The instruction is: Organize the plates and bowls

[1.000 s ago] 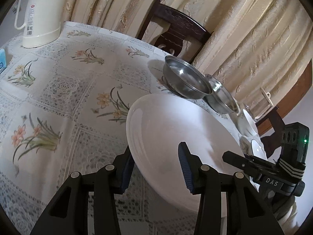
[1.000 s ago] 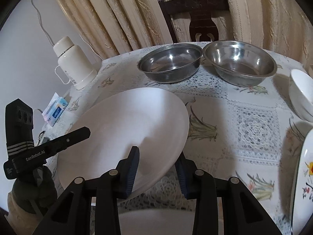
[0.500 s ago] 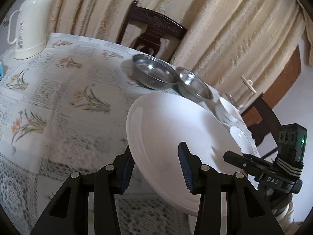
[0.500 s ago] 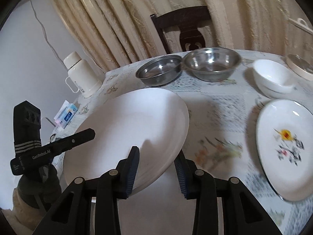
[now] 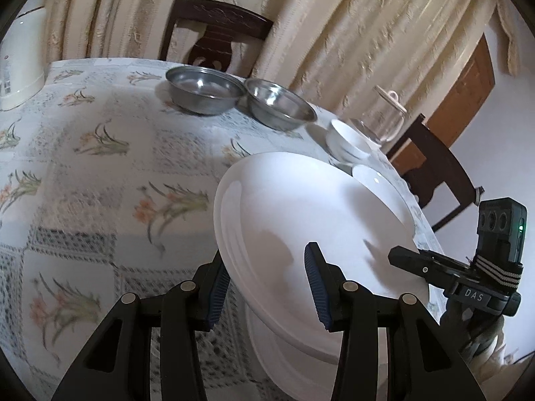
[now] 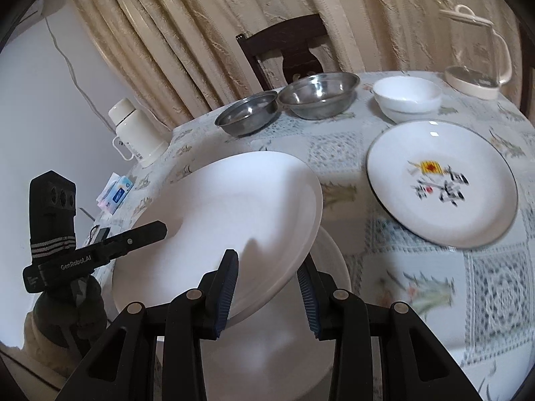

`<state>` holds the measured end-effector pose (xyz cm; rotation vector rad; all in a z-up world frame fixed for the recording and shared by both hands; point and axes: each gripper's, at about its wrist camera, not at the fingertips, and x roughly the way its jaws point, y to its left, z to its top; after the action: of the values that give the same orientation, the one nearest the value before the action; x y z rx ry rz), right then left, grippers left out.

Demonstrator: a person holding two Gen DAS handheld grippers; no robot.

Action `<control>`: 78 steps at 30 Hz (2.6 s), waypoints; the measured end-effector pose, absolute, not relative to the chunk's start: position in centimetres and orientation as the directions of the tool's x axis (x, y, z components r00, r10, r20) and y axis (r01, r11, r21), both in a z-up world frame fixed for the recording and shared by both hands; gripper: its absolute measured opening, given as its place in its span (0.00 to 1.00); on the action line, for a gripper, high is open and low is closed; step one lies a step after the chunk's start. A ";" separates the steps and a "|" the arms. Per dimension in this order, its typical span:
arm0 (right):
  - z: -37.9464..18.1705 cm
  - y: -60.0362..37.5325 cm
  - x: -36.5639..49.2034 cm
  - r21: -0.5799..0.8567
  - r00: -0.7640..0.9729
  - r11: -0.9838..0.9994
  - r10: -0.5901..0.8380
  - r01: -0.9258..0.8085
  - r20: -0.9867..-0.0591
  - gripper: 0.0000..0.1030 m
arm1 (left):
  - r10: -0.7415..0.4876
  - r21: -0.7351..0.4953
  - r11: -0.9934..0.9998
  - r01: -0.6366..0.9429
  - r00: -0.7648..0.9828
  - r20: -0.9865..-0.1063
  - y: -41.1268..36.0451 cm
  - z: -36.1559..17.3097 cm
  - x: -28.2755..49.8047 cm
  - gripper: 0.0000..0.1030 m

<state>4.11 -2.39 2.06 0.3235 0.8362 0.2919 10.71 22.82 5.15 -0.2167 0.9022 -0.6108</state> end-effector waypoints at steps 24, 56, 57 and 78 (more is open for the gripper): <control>-0.2 -3.1 2.1 0.415 0.612 0.906 0.375 -0.083 -0.696 0.38 | -0.525 -0.357 0.839 0.410 0.437 -0.730 21.4 3.3 8.3 0.44; 0.3 -3.8 0.3 0.369 0.627 0.929 0.308 -0.034 -0.716 0.44 | -0.487 -0.319 0.861 0.395 0.466 -0.738 21.8 2.6 8.9 0.47; 0.2 -4.0 0.3 0.372 0.624 0.928 0.306 -0.027 -0.719 0.44 | -0.486 -0.319 0.862 0.394 0.467 -0.738 21.8 2.5 8.8 0.47; -1.0 -4.8 0.2 0.387 0.630 0.921 0.277 0.040 -0.725 0.53 | -0.401 -0.232 0.902 0.364 0.510 -0.761 21.4 2.1 8.7 0.58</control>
<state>0.18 -4.77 -1.00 0.3886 0.8842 0.1394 8.68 21.44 2.10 -0.0443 0.9279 -0.4609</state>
